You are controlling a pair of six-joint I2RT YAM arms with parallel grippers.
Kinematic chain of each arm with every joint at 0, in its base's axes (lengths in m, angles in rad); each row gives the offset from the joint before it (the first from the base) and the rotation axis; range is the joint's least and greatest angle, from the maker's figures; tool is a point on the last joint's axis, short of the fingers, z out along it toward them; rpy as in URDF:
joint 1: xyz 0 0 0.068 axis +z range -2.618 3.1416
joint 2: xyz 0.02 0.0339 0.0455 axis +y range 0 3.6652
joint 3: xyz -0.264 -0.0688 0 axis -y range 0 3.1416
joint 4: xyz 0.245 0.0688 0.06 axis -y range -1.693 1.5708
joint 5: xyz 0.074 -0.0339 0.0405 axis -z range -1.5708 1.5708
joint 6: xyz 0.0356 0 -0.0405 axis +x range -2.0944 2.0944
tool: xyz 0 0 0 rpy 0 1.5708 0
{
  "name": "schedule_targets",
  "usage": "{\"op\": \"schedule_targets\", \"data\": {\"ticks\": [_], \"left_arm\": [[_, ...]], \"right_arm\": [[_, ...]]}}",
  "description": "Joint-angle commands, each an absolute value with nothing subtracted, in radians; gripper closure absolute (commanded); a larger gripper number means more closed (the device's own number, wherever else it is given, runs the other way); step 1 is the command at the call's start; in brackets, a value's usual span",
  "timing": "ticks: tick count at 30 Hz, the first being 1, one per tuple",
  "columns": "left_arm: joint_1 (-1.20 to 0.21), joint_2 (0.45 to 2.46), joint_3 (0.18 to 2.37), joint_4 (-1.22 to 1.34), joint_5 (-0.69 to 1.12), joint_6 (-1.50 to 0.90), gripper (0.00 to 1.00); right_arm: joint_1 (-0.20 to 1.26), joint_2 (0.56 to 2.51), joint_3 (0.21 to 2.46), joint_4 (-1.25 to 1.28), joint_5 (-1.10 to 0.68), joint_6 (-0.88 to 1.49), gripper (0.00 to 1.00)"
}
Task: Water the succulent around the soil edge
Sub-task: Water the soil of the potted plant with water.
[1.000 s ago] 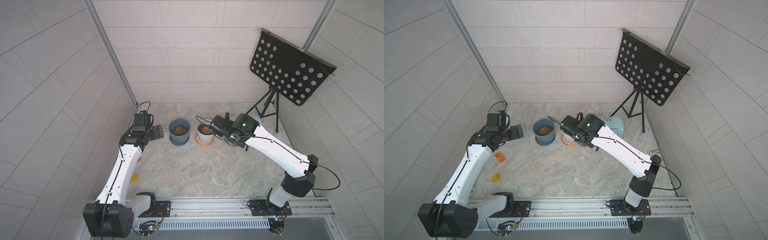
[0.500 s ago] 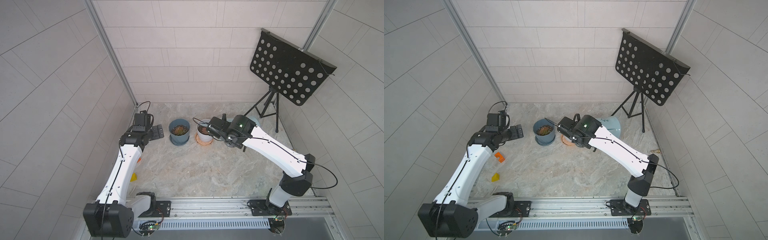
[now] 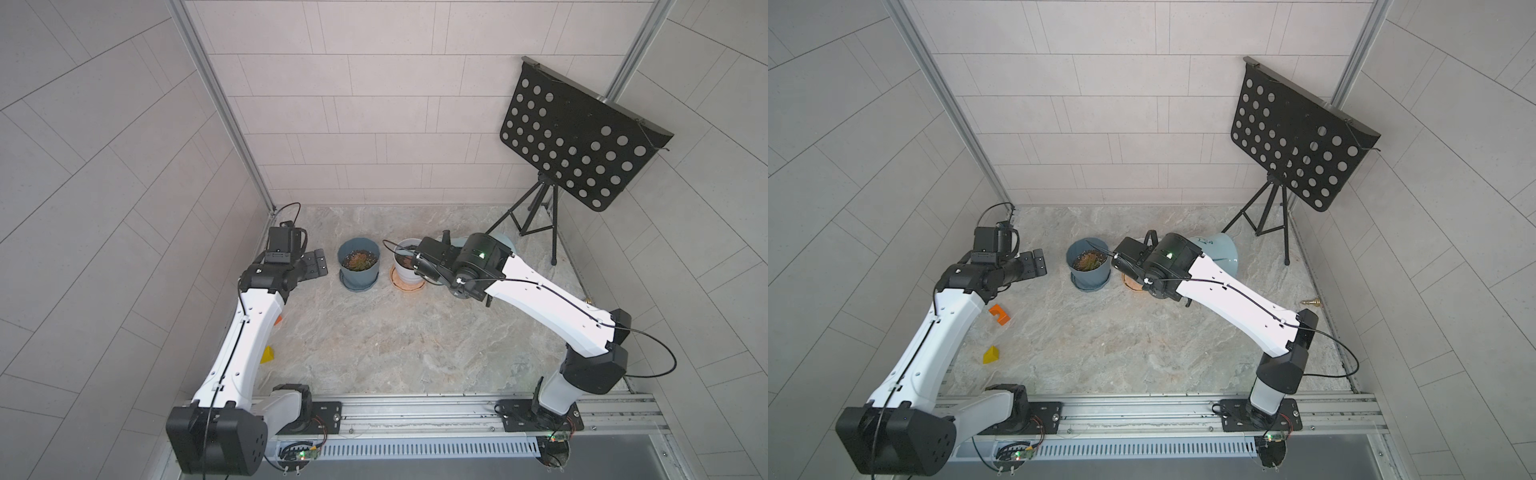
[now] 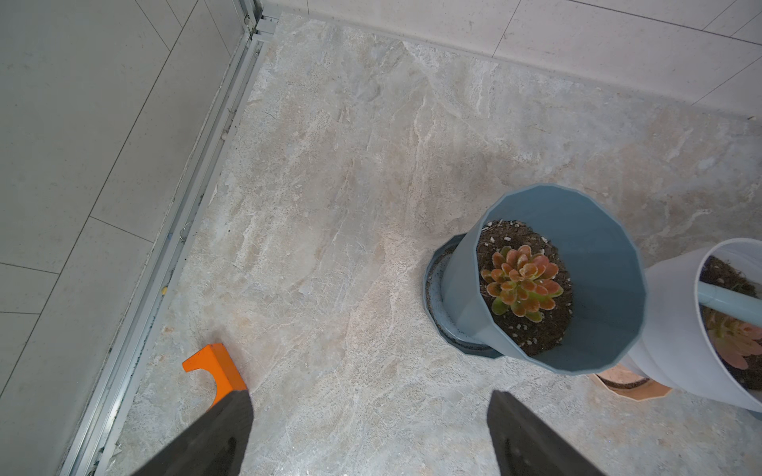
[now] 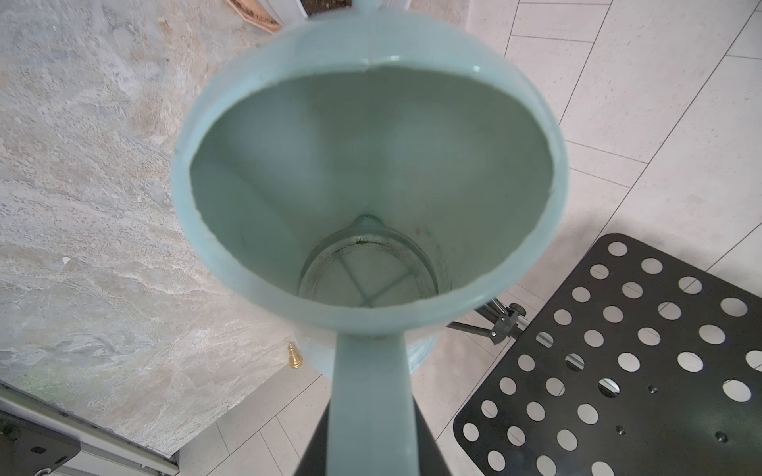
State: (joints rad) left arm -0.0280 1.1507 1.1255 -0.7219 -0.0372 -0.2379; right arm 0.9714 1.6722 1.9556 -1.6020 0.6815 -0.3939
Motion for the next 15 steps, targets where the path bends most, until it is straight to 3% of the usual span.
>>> {"op": "schedule_targets", "data": {"ticks": [1, 15], "left_arm": [[-0.019, 1.143, 1.134, -0.718, -0.039, -0.246, 0.03], [-0.019, 1.141, 1.131, -0.716, -0.043, -0.244, 0.03]], "right_arm": [[0.98, 1.613, 1.952, -1.612, 0.728, -0.398, 1.0], [1.008, 1.533, 1.86, -1.634, 0.724, -0.367, 1.0]]}}
